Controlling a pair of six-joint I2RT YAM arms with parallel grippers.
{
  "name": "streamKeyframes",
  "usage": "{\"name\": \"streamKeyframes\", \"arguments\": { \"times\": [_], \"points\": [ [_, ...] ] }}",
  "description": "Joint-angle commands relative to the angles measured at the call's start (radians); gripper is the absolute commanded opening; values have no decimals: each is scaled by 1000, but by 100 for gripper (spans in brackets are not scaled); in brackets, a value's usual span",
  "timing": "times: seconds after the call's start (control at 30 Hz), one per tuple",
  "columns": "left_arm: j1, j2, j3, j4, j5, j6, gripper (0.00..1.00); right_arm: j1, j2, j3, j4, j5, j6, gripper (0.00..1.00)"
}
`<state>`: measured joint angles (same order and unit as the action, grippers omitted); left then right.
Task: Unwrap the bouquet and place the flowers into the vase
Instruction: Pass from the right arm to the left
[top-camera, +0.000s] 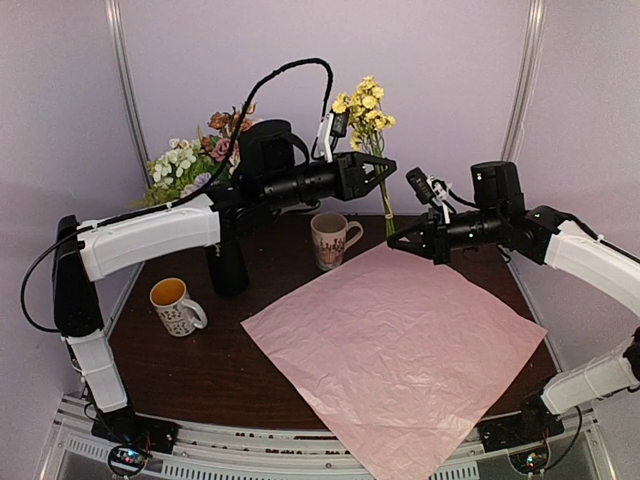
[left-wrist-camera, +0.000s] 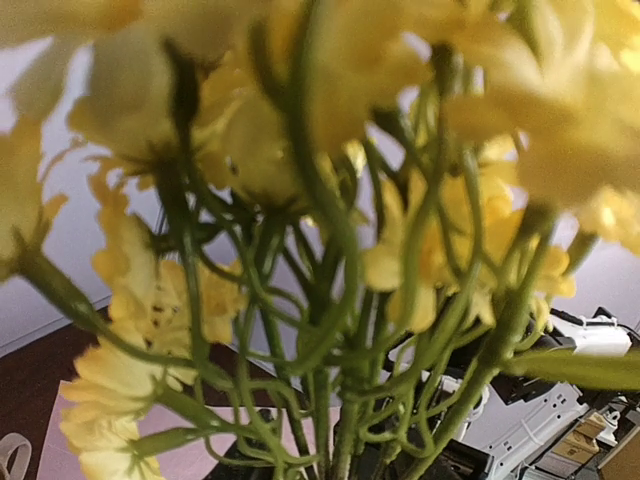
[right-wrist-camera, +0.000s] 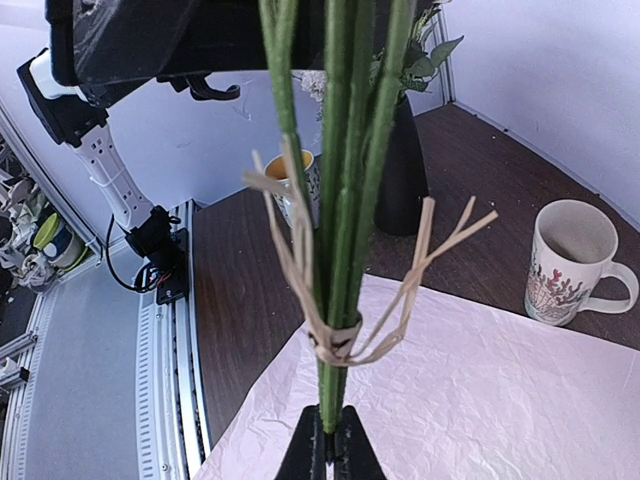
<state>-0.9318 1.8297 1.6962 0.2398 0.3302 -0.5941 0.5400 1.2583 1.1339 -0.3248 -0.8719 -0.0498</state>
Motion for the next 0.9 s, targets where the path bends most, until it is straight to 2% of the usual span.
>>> {"name": "streamKeyframes", "arguments": {
  "times": [0.0,0.2,0.5,0.53,0.57,0.63,0.73,0.87],
  "points": [
    [18,-33,-10,81,11,2,36,11,4,-3,3,7,-14,0],
    [27,-34,-18,90,34,-2,19,12,12,-1,6,7,-15,0],
    [42,-59,-63,111,48,-18,2,12,36,61,-53,27,-28,2],
    [45,-64,-67,108,48,-16,0,12,38,76,-70,33,-31,12],
    [47,-72,-73,101,46,-15,0,11,38,96,-93,35,-38,33],
    [54,-94,-92,95,47,-11,0,9,29,125,-163,24,-81,53],
    [64,-139,-123,59,45,6,0,-6,-13,150,-287,17,-177,67],
    [71,-234,-175,-42,45,95,0,-72,-111,63,-373,-3,-270,72]
  ]
}}
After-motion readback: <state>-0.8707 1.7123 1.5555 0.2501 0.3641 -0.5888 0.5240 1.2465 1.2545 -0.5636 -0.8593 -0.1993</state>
